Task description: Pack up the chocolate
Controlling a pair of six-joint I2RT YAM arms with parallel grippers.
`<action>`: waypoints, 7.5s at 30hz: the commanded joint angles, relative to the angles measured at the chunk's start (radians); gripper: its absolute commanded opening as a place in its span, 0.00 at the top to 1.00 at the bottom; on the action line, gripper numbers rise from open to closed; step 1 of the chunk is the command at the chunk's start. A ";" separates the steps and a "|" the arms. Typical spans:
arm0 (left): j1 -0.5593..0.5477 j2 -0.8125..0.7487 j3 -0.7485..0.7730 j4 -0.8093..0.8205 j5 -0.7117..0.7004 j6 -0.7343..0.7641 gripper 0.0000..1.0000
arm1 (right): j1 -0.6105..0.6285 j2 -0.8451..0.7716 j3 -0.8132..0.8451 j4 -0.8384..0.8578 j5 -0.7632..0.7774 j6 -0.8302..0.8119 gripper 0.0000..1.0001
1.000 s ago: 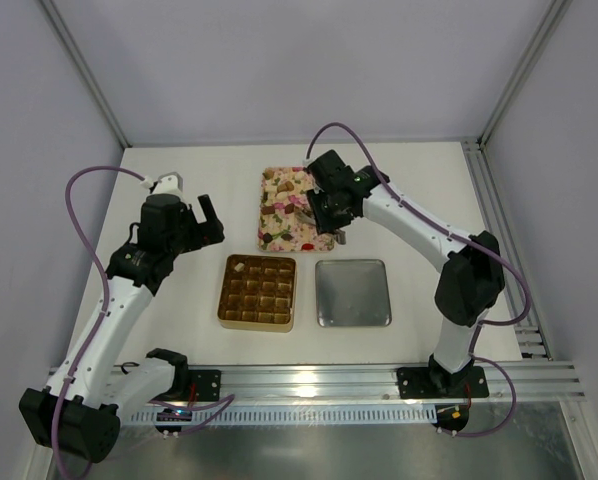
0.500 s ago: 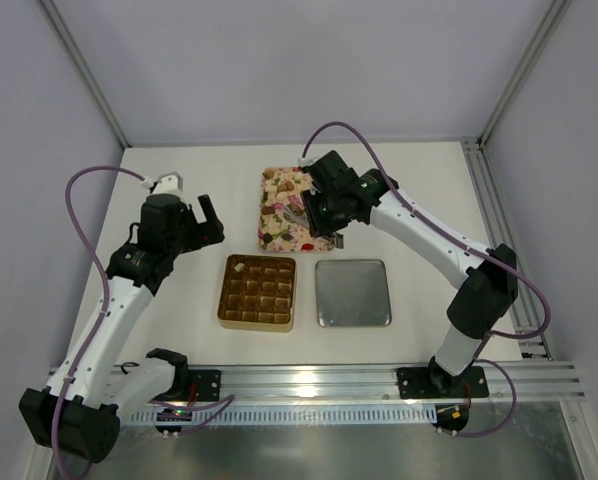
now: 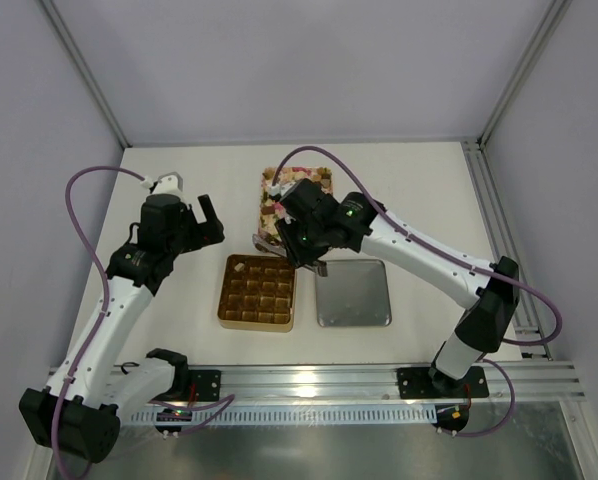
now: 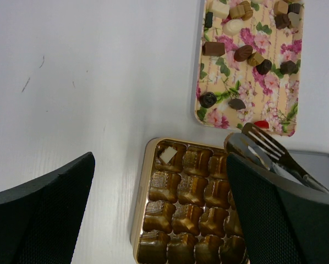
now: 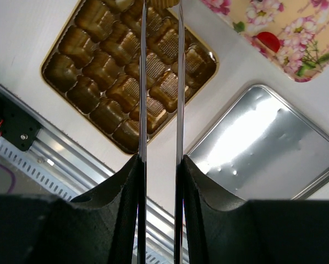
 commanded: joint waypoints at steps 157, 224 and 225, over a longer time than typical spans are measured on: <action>0.000 -0.015 0.002 0.007 -0.005 -0.001 0.00 | 0.009 -0.073 -0.128 0.031 -0.061 -0.063 0.73; 0.001 -0.005 0.003 0.007 -0.013 0.002 0.00 | -0.313 0.294 0.184 0.027 0.060 -0.112 0.55; 0.001 -0.005 0.003 0.007 -0.014 0.002 0.00 | -0.317 0.302 0.180 0.030 0.060 -0.114 0.54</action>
